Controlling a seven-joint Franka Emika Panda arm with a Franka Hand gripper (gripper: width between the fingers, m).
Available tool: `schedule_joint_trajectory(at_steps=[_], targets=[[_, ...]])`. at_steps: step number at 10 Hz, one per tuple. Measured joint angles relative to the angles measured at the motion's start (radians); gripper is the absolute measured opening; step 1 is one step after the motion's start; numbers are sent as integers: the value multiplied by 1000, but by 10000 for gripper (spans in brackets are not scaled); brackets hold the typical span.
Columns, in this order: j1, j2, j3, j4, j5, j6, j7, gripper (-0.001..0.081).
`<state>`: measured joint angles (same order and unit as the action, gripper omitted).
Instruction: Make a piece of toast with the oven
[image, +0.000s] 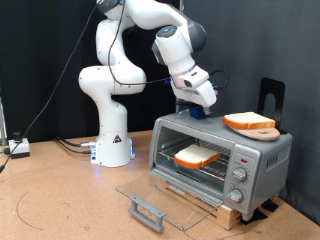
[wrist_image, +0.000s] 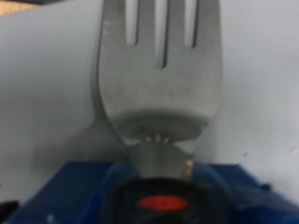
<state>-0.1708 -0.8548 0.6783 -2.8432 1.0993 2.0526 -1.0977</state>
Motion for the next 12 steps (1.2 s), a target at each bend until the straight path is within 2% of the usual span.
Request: schedule_joint_trajectory(at_steps=[1, 2, 4, 5, 6, 8, 10, 12], targets=[[0, 0, -15, 7, 12, -1, -13, 727], [1, -4, -47, 15, 22, -7, -33, 792], [0, -30, -141, 33, 18, -56, -66, 806], [-2, -48, -184, 41, -16, -82, -73, 806], [-4, -70, -205, 43, -42, -104, -73, 807], [-8, -67, -206, 42, -38, -87, -79, 807], [-47, -53, -267, 48, -119, -129, -133, 807], [-107, -24, -320, 65, -228, -184, -140, 807]])
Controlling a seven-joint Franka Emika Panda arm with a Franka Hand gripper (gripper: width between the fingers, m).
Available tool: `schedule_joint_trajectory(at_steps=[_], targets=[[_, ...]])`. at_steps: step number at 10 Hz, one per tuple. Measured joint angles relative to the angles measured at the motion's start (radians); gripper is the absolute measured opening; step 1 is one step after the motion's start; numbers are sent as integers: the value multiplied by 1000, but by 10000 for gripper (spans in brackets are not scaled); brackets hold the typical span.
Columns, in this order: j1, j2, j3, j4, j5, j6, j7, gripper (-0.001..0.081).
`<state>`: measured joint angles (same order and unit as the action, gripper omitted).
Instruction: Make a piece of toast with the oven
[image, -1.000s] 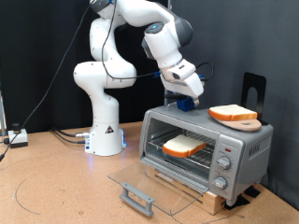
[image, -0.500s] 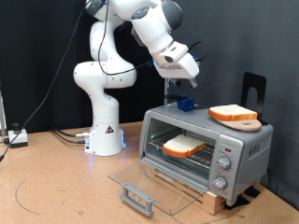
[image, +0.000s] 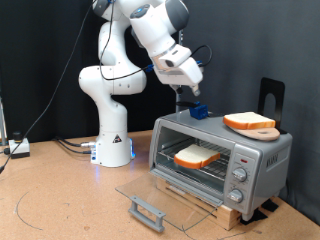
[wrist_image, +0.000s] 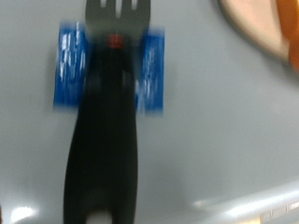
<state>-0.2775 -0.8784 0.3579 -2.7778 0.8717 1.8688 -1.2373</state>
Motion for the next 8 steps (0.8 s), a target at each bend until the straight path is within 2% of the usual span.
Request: schedule_joint_trajectory(at_steps=[4, 8], targets=[[-126, 43, -58, 8, -116, -1, -6, 807], [-219, 116, -116, 28, -194, 39, -99, 807]])
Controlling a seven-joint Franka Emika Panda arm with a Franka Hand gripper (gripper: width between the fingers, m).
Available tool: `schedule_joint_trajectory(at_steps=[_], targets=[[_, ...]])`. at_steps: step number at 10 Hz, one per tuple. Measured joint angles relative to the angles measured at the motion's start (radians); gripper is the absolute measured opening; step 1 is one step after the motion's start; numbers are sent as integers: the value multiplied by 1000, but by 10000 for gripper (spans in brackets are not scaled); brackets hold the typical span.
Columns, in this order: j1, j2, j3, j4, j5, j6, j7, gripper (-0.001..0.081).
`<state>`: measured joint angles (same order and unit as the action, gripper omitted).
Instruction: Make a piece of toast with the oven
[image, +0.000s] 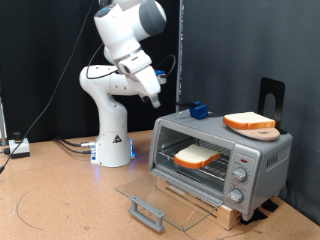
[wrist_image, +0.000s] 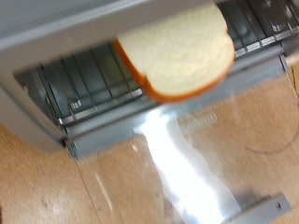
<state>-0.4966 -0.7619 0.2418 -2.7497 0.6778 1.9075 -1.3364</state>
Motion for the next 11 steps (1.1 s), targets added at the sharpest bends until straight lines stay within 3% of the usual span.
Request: schedule_joint_trajectory(at_steps=[2, 3, 4, 6, 10, 11], targets=[[-32, 61, -22, 28, -14, 16, -35, 807], [-32, 60, -19, 26, -14, 16, -35, 807], [-34, 62, -8, 29, -39, -9, 18, 807], [-57, 110, 41, 70, -92, -103, 241, 807], [-141, 349, 47, 203, -89, -227, 592, 807], [-138, 344, 48, 199, -91, -210, 553, 807]])
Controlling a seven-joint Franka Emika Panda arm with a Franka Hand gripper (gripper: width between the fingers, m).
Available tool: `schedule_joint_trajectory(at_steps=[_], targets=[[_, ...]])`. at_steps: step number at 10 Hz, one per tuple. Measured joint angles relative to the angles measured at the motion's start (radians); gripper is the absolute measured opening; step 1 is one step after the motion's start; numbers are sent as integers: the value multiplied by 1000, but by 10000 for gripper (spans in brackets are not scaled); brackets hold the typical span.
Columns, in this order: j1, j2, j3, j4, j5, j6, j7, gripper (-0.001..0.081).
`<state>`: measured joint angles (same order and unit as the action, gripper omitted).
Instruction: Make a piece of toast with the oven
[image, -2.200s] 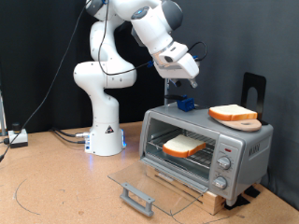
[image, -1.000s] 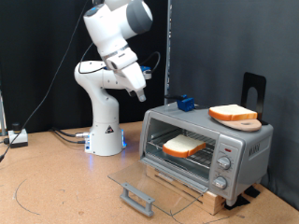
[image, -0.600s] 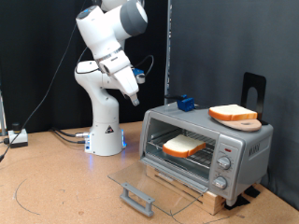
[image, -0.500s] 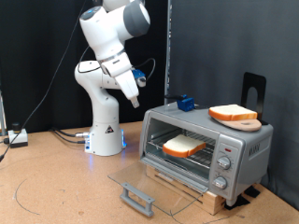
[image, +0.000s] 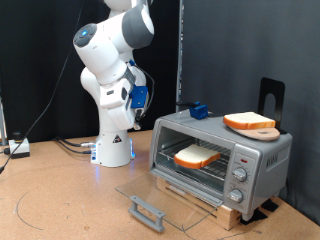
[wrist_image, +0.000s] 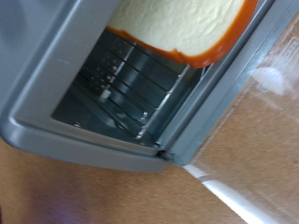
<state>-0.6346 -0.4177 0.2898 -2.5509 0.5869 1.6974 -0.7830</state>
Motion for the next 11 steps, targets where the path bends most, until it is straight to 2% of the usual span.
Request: schedule_joint_trajectory(at_steps=[1, 3, 4, 6, 8, 11], targets=[[-3, 2, -1, -1, 8, -17, 41, 807], [-25, 38, -31, 0, 121, -24, 139, 807], [-42, 67, -54, 1, 161, -25, 157, 807], [-78, 142, -87, 17, 152, -36, 178, 807], [-99, 238, -92, 69, 73, -56, 220, 807], [-104, 250, -100, 71, 91, -79, 234, 807]])
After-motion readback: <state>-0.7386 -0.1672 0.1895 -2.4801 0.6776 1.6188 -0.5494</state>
